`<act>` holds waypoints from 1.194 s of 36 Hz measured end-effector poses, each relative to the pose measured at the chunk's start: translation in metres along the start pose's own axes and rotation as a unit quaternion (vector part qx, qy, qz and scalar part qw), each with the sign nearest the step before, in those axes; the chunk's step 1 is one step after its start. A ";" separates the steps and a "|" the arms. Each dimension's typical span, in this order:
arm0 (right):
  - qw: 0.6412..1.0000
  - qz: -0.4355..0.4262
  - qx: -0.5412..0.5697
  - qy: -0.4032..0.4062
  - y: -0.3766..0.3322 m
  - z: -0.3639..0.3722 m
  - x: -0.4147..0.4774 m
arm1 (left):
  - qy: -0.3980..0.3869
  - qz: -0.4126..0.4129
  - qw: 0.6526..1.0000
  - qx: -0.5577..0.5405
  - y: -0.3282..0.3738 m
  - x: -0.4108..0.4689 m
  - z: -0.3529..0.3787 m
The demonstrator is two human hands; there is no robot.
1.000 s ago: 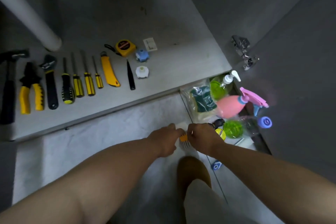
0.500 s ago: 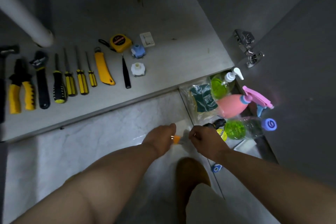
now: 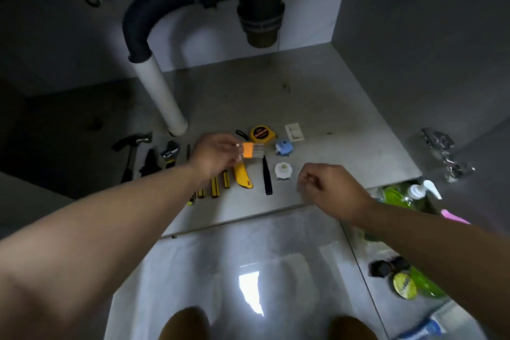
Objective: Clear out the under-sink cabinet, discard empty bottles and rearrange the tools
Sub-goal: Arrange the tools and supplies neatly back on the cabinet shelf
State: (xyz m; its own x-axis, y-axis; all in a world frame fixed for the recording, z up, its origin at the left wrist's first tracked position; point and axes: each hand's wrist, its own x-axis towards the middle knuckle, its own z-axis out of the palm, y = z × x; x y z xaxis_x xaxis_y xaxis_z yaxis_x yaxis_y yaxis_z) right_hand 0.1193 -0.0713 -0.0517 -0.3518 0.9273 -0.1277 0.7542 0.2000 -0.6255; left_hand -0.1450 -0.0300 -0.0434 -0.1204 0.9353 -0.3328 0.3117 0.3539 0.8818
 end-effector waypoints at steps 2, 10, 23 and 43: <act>1.000 -0.005 -0.008 0.006 -0.002 -0.002 0.016 | 0.056 -0.011 0.998 -0.019 -0.004 0.026 -0.013; 0.996 0.053 -0.021 0.073 0.020 0.016 0.055 | 0.136 -0.055 0.988 0.039 -0.043 0.120 -0.027; 0.992 0.054 -0.016 0.114 0.047 0.032 0.048 | 0.124 0.026 0.978 0.168 -0.036 0.131 -0.024; 0.972 0.187 -0.131 0.048 0.106 -0.050 -0.136 | -0.177 0.330 0.876 0.303 0.014 -0.067 0.174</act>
State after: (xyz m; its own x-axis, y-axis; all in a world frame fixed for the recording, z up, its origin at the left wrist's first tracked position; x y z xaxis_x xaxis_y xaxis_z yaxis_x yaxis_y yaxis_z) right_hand 0.2751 -0.1606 -0.0618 0.0189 0.9735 -0.2279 0.9395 -0.0953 -0.3291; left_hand 0.0311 -0.0871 -0.0673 0.5411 0.8410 0.0048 0.6602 -0.4283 0.6170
